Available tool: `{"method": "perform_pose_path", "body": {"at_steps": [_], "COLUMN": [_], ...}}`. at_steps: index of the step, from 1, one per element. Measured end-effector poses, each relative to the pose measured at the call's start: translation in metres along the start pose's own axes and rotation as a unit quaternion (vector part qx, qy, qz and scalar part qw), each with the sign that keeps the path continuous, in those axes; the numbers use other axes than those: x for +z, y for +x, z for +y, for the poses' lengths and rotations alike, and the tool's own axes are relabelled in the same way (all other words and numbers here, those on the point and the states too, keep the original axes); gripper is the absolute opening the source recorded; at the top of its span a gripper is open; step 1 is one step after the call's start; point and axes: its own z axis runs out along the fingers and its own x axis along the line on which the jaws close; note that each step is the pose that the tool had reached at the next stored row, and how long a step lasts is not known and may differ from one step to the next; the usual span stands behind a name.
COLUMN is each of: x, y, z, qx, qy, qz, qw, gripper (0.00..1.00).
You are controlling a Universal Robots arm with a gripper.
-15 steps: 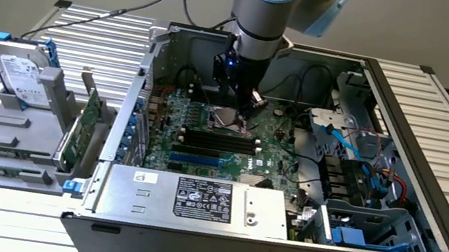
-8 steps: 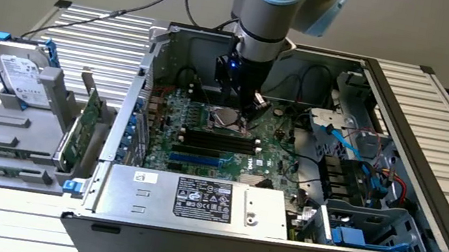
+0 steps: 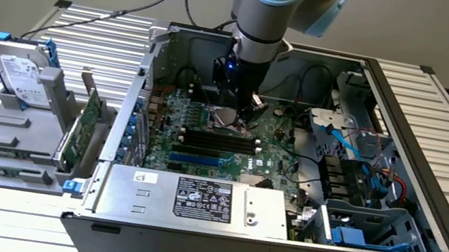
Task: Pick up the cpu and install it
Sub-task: 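Place the cpu into insertion slot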
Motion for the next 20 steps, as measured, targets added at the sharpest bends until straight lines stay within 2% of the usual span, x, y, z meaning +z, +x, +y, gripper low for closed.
{"method": "perform_pose_path", "body": {"at_steps": [3, 8, 13, 20], "x": [0.0020, 0.0045, 0.0057, 0.0076], "y": [0.0006, 0.0011, 0.0055, 0.0054], "z": [-0.0012, -0.0007, 0.0029, 0.0039], "qx": [0.000, 0.001, 0.001, 0.001], "qy": [0.0018, 0.0081, 0.0113, 0.0198], "qz": [-0.0024, -0.0117, -0.0161, -0.0266], "qw": [1.0000, 0.9999, 0.9998, 0.9994], "gripper": [0.67, 0.67, 0.67, 0.67]}}
